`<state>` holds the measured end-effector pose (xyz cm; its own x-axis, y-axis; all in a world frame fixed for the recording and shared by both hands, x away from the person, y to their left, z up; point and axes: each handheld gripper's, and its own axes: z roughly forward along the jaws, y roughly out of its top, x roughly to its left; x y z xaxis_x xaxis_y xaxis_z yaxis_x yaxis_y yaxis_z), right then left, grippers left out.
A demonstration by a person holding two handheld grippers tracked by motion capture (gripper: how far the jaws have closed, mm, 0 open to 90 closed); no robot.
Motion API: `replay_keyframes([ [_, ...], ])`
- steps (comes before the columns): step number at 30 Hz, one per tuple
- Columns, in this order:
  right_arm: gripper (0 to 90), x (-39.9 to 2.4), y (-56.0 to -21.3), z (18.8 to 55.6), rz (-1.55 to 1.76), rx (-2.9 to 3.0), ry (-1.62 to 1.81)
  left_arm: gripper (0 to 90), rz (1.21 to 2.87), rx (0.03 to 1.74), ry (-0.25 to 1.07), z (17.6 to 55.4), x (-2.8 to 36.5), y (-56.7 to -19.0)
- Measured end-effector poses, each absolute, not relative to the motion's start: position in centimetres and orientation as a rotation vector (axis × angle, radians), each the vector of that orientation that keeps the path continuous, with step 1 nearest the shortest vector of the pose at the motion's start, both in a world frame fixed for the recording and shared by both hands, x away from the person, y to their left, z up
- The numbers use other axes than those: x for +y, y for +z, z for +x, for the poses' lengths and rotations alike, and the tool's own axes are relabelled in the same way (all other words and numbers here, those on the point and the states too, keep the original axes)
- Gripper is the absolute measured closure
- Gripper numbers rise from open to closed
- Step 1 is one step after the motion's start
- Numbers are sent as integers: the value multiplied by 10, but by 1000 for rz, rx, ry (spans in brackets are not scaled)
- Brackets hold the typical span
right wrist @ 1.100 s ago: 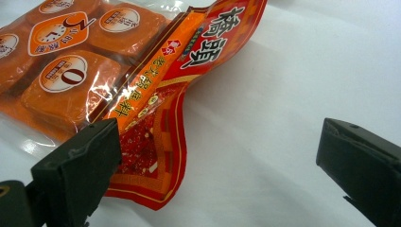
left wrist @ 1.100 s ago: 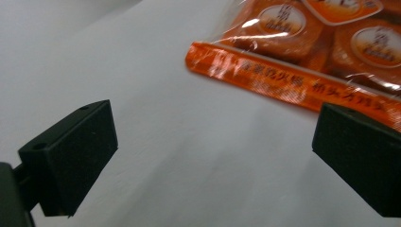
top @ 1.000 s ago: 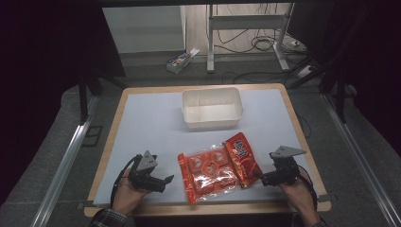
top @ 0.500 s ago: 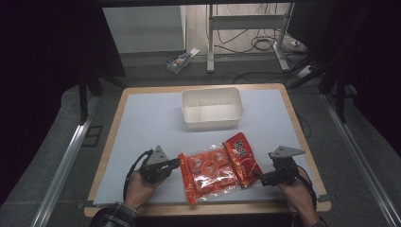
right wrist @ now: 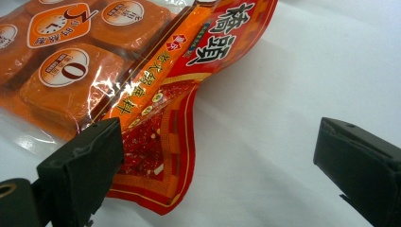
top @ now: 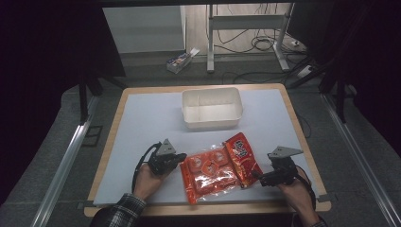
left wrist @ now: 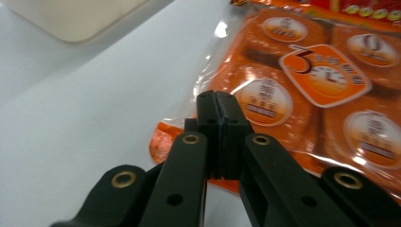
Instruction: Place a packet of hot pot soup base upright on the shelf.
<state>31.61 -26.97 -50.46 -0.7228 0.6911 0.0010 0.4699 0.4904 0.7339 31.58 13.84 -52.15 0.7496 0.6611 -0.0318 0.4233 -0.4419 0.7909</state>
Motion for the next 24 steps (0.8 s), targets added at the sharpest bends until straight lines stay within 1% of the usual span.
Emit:
replay_keyframes([
  [9, 25, -270, -505, 316, 981, 2448, 1074, 896, 2086, 878, 333, 341, 133, -530],
  [12, 25, -270, -504, 316, 981, 2449, 1075, 895, 2121, 881, 316, 347, 127, -536],
  [17, 25, -271, -504, 316, 979, 2441, 1086, 897, 2128, 901, 309, 346, 125, -538],
  [24, 25, -275, -501, 316, 985, 2421, 1106, 900, 2166, 877, 384, 337, 117, -536],
])
